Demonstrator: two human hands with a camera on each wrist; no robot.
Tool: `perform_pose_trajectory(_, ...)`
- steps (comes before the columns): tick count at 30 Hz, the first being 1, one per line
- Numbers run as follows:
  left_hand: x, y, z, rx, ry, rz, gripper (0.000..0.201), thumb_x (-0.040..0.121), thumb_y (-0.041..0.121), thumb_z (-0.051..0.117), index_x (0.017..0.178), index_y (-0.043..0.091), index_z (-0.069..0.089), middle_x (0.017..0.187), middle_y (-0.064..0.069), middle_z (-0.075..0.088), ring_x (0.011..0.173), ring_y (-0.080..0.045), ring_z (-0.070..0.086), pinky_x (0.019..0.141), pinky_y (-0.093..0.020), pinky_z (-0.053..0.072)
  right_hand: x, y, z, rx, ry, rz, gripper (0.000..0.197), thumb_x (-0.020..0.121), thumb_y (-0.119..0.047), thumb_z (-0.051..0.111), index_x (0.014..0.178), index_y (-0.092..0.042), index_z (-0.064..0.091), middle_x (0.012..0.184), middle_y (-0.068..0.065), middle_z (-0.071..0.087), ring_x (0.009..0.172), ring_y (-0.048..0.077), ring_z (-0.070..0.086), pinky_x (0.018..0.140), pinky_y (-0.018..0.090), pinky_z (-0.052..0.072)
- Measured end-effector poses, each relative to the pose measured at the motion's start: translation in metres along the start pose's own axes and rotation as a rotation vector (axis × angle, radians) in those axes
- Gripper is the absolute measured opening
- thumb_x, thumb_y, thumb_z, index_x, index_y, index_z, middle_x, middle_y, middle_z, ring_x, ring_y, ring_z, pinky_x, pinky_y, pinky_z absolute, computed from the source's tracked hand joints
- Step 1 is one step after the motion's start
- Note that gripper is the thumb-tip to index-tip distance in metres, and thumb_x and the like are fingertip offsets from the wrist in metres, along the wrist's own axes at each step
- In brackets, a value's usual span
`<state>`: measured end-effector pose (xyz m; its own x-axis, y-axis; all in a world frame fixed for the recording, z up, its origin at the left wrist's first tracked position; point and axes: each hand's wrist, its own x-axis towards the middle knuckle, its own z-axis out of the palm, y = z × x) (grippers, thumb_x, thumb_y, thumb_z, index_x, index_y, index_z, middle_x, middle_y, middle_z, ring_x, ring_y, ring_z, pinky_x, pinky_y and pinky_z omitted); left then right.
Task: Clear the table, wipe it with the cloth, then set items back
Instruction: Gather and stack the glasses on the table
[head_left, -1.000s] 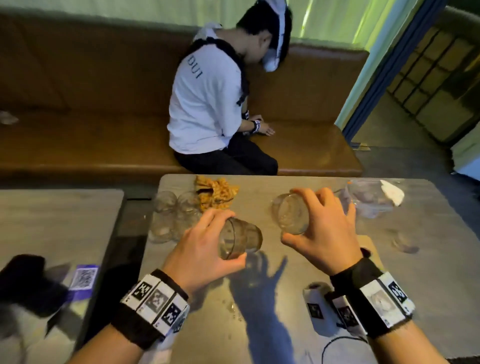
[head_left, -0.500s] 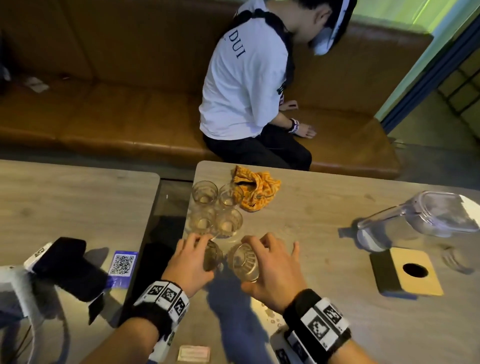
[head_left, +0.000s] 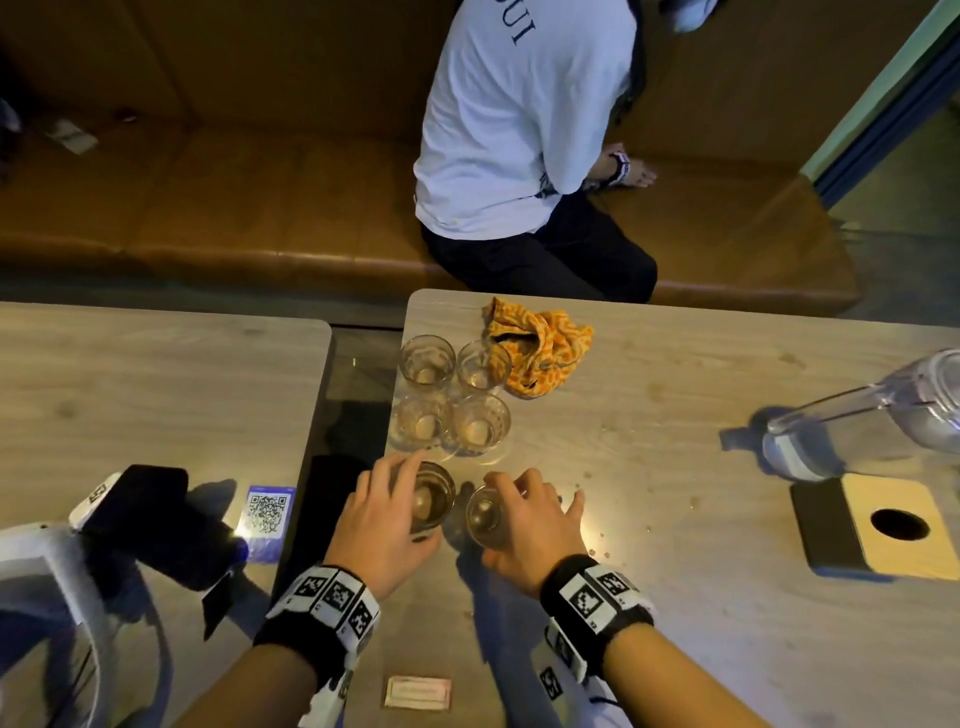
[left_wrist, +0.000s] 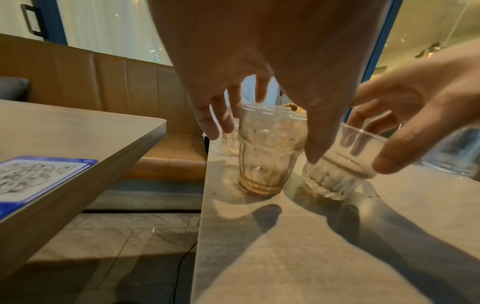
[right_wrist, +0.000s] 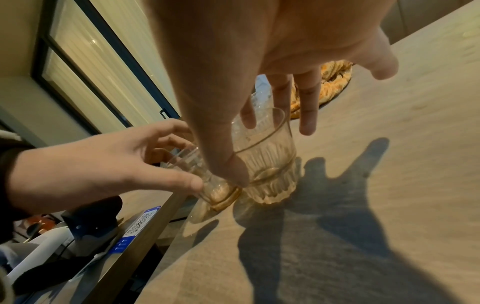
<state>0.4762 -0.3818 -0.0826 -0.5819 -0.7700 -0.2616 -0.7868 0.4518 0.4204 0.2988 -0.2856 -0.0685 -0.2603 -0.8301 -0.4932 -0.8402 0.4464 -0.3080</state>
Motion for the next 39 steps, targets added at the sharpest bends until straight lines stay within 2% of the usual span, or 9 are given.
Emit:
perform_pose_trajectory(4,-0.018,-0.013,-0.002,-0.15,0.033,-0.053,0.085,0.076,0.055,0.07,0.145,0.033,0.025,0.137,0.01,0.034,0.124,-0.012,0.041,0.101,-0.037,0.045,0.002,-0.007,0.005,0.043,0.037,0.003,0.089,0.074,-0.048,0.072,0.144,-0.038,0.019,0.133,0.002,0.037,0.128,0.03,0.04,0.109,0.071,0.013)
perform_pose_trajectory(7,-0.024,-0.018,-0.004,-0.218,0.044,-0.065,0.073,0.082,0.055,0.065,0.143,0.036,0.03,0.137,0.013,0.038,0.122,-0.011,0.048,0.098,-0.036,0.048,-0.006,-0.009,0.006,0.069,0.093,0.05,0.101,0.071,-0.06,0.071,0.149,-0.039,0.009,0.142,0.001,0.033,0.136,0.028,0.029,0.108,0.071,0.011)
perform_pose_trajectory(9,-0.025,-0.019,-0.005,-0.228,0.052,-0.065,0.068,0.084,0.054,0.063,0.142,0.035,0.034,0.137,0.014,0.04,0.12,-0.011,0.05,0.097,-0.034,0.048,-0.013,-0.008,0.007,0.055,0.157,0.077,0.097,0.074,-0.064,0.067,0.149,-0.038,0.011,0.143,-0.001,0.035,0.137,0.025,0.029,0.109,0.07,0.012)
perform_pose_trajectory(11,-0.024,-0.018,-0.006,-0.24,0.046,-0.07,0.066,0.086,0.052,0.063,0.143,0.034,0.036,0.137,0.015,0.039,0.118,-0.01,0.051,0.097,-0.032,0.047,-0.017,-0.008,0.008,0.051,0.195,0.084,0.087,0.08,-0.061,0.064,0.148,-0.036,0.016,0.142,-0.004,0.039,0.136,0.021,0.032,0.11,0.069,0.013)
perform_pose_trajectory(18,-0.012,-0.014,-0.012,-0.242,0.048,-0.117,0.065,0.087,0.05,0.064,0.143,0.031,0.038,0.136,0.013,0.041,0.116,-0.008,0.052,0.094,-0.029,0.047,-0.002,-0.011,0.006,0.136,0.265,0.097,0.077,0.086,-0.048,0.066,0.147,-0.034,0.021,0.145,-0.008,0.041,0.136,0.018,0.034,0.112,0.067,0.014)
perform_pose_trajectory(25,0.001,-0.011,-0.018,-0.243,0.027,-0.13,0.064,0.087,0.048,0.064,0.143,0.031,0.038,0.138,0.012,0.04,0.116,-0.009,0.053,0.093,-0.029,0.046,0.006,-0.009,0.005,0.193,0.277,0.095,0.074,0.086,-0.044,0.067,0.146,-0.034,0.025,0.146,-0.009,0.04,0.136,0.018,0.035,0.113,0.066,0.011)
perform_pose_trajectory(36,0.007,-0.018,-0.02,-0.281,-0.008,-0.12,0.072,0.083,0.05,0.068,0.145,0.033,0.036,0.135,0.015,0.041,0.111,-0.004,0.052,0.093,-0.029,0.049,0.011,0.002,0.006,0.245,0.263,0.053,0.071,0.085,-0.049,0.066,0.143,-0.038,0.027,0.144,-0.013,0.042,0.137,0.015,0.033,0.114,0.063,0.013)
perform_pose_trajectory(39,0.008,-0.02,-0.022,-0.305,-0.006,-0.114,0.082,0.078,0.06,0.067,0.146,0.032,0.032,0.133,0.018,0.04,0.109,-0.002,0.052,0.092,-0.03,0.05,0.009,0.004,0.004,0.236,0.268,0.023,0.076,0.082,-0.06,0.063,0.143,-0.037,0.027,0.144,-0.013,0.041,0.137,0.015,0.033,0.114,0.061,0.018)
